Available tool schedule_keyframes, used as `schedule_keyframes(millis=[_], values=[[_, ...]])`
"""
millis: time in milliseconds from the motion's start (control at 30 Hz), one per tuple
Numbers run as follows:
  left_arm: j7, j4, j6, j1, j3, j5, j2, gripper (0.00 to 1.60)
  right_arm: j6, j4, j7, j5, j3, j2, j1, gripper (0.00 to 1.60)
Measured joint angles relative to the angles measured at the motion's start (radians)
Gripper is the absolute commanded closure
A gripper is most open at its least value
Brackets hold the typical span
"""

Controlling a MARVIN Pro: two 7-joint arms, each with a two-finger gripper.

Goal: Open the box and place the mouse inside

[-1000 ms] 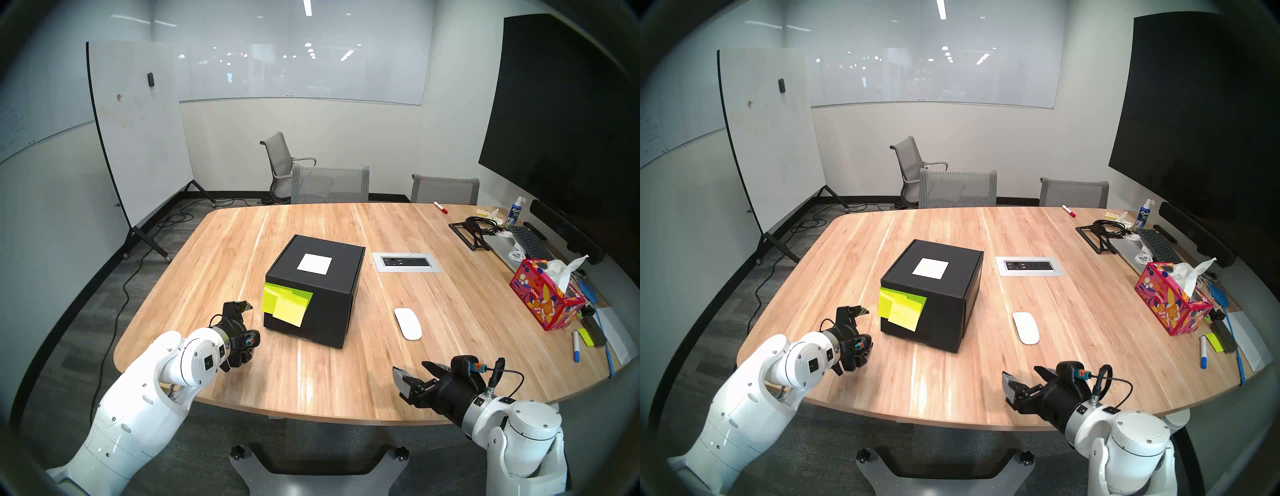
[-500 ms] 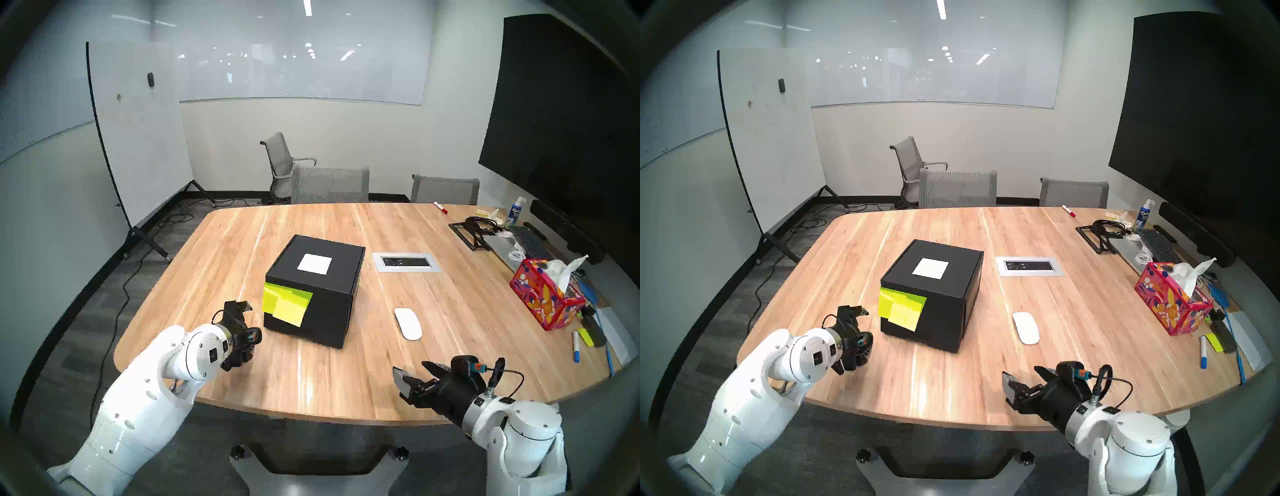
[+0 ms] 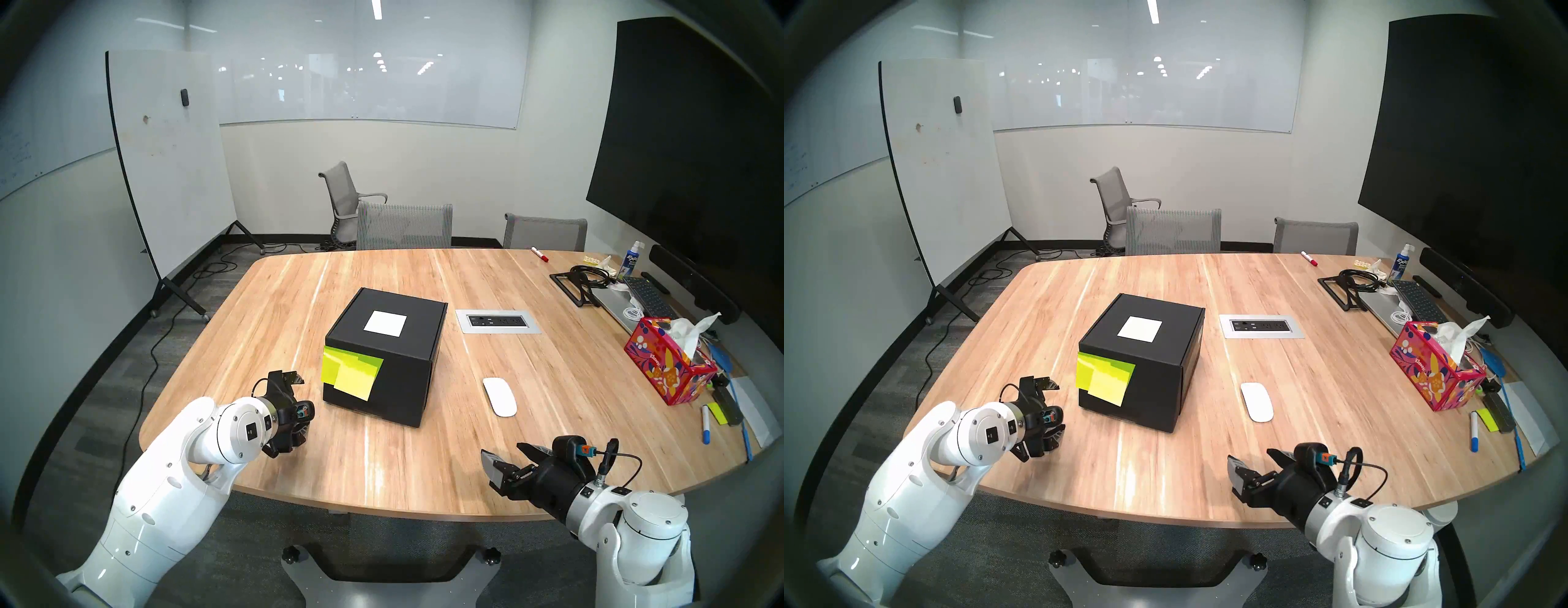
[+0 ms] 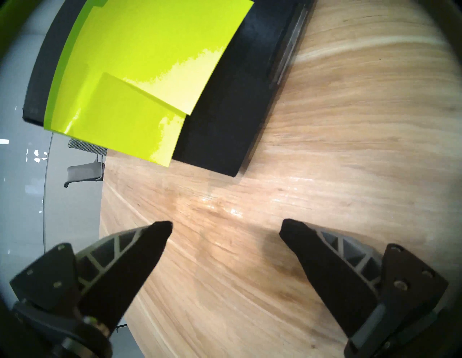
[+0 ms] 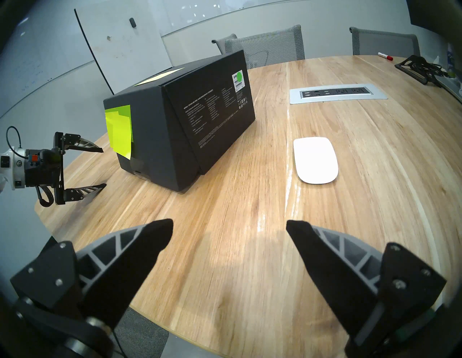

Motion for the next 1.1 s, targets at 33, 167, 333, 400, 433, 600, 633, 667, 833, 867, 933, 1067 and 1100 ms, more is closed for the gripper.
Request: schedule_keyframes(millis=[33,167,333,400,433,600,633,667,833,867,933,1067,1100], values=[[0.000,-0.003,-0.002,0.004,-0.003,-0.004,0.000,0.00,0.000,0.000,0.000,0.000,0.000,0.000,0.000,0.00],[0.016,-0.015,-0.012,0.024,-0.012,-0.016,-0.003,0.00,0.000,0.000,0.001,-0.001,0.000,0.000,0.000,0.00],[0.087,-0.024,-0.060,0.060,-0.026,-0.022,-0.017,0.00,0.000,0.000,0.001,-0.001,0.000,-0.001,0.000,0.00],[0.127,-0.028,-0.095,0.082,-0.035,-0.026,-0.024,0.00,0.000,0.000,0.001,-0.001,0.000,-0.001,0.000,0.00],[0.144,-0.031,-0.109,0.092,-0.038,-0.028,-0.026,0.00,0.000,0.000,0.002,-0.001,0.000,-0.001,0.000,0.00],[0.195,-0.048,-0.142,0.130,-0.049,-0.038,-0.030,0.00,0.000,0.000,0.002,-0.002,0.001,-0.002,0.001,0.00],[0.197,-0.050,-0.143,0.134,-0.049,-0.038,-0.030,0.00,0.000,0.000,0.002,-0.002,0.001,-0.002,0.001,0.00],[0.198,-0.053,-0.143,0.139,-0.049,-0.038,-0.030,0.00,0.000,0.000,0.002,-0.002,0.001,-0.002,0.001,0.00],[0.186,-0.067,-0.121,0.154,-0.046,-0.028,-0.030,0.00,0.000,0.000,0.003,-0.003,0.001,-0.002,0.001,0.00],[0.176,-0.069,-0.112,0.155,-0.044,-0.023,-0.030,0.00,0.000,0.000,0.003,-0.003,0.001,-0.003,0.001,0.00],[0.162,-0.071,-0.097,0.156,-0.040,-0.016,-0.030,0.00,0.000,0.000,0.004,-0.003,0.001,-0.003,0.001,0.00],[0.146,-0.076,-0.077,0.157,-0.034,-0.006,-0.032,0.00,0.000,0.000,0.004,-0.004,0.001,-0.003,0.001,0.00],[0.139,-0.080,-0.068,0.156,-0.032,-0.003,-0.033,0.00,0.000,0.000,0.004,-0.004,0.001,-0.003,0.001,0.00]])
